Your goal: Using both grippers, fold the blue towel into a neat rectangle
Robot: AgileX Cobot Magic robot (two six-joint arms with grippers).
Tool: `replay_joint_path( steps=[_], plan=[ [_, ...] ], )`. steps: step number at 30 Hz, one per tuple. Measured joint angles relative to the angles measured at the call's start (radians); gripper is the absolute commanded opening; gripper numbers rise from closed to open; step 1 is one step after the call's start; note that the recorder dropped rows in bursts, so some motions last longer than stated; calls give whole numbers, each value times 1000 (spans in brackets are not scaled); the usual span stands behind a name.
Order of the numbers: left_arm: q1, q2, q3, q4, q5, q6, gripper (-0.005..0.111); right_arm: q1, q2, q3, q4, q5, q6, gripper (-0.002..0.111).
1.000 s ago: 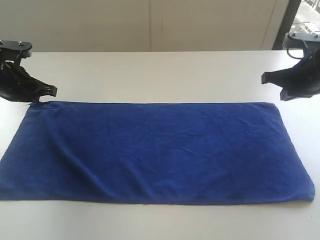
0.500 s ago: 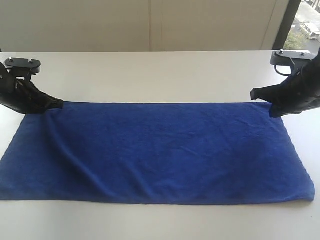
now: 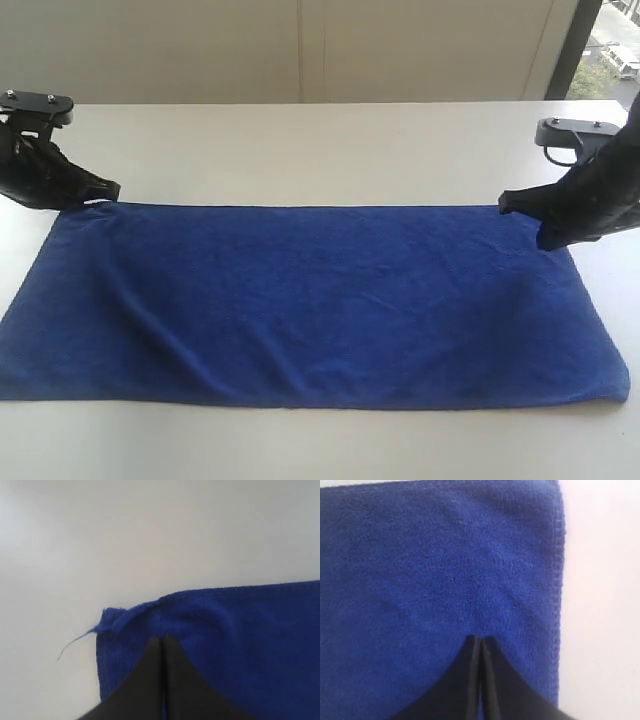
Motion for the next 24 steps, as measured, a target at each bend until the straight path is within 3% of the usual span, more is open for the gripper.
replay_joint_path(
  steps=[9,16,24],
  plan=[
    [0,-147,30,0,289,13,0,0,-178,89,0,127,8,0],
    [-13,-231,199,-27,300,13,0,0,-320,258,0,117,28,0],
    [-105,-283,313,-35,317,-1,0,0,-459,394,2,117,44,0]
  ],
)
